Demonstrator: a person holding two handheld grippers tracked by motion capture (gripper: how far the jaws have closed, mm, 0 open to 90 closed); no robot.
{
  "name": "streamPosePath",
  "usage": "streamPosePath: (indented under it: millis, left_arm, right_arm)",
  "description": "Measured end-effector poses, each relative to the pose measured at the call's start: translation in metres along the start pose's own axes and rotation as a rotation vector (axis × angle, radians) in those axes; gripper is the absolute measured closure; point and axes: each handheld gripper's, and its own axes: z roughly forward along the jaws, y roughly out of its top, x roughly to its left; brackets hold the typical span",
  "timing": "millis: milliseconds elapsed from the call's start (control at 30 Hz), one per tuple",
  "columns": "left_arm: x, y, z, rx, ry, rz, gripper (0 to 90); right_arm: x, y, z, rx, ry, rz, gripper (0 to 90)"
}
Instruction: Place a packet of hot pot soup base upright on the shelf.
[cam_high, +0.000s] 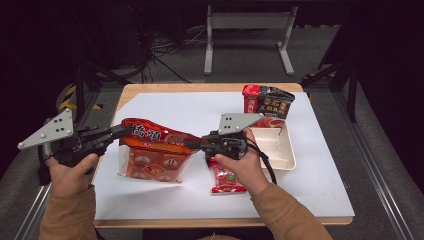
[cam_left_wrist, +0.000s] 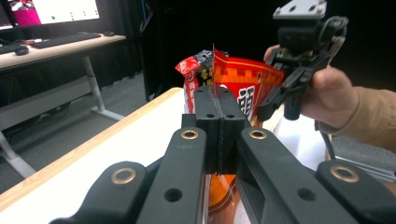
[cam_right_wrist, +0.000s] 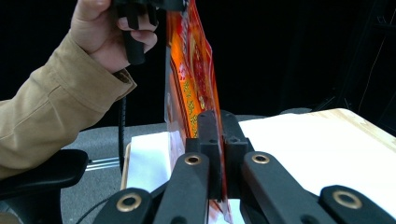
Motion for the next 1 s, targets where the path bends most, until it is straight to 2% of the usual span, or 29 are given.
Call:
streamPosePath:
  millis: [233,367,467,1000]
  left_arm:
    - [0.004,-0.003,0.004,0.011,0.008,-0.013,82.7]
    - [0.006,-0.005,0.003,0.007,0.029,-0.028,78.3]
    - [0.008,-0.006,0.002,0.008,0.037,-0.038,77.6]
    - [0.013,-0.012,0.003,0.025,0.045,-0.059,76.1]
  right_arm:
    - [0.001,0.014,-0.012,0.051,-0.027,-0.016,89.7]
    - [0.0,0.021,-0.021,0.086,-0.053,-0.019,89.7]
    - [-0.002,0.026,-0.029,0.109,-0.077,-0.001,89.7]
    - [-0.016,0.056,-0.077,0.136,-0.177,0.013,89.6]
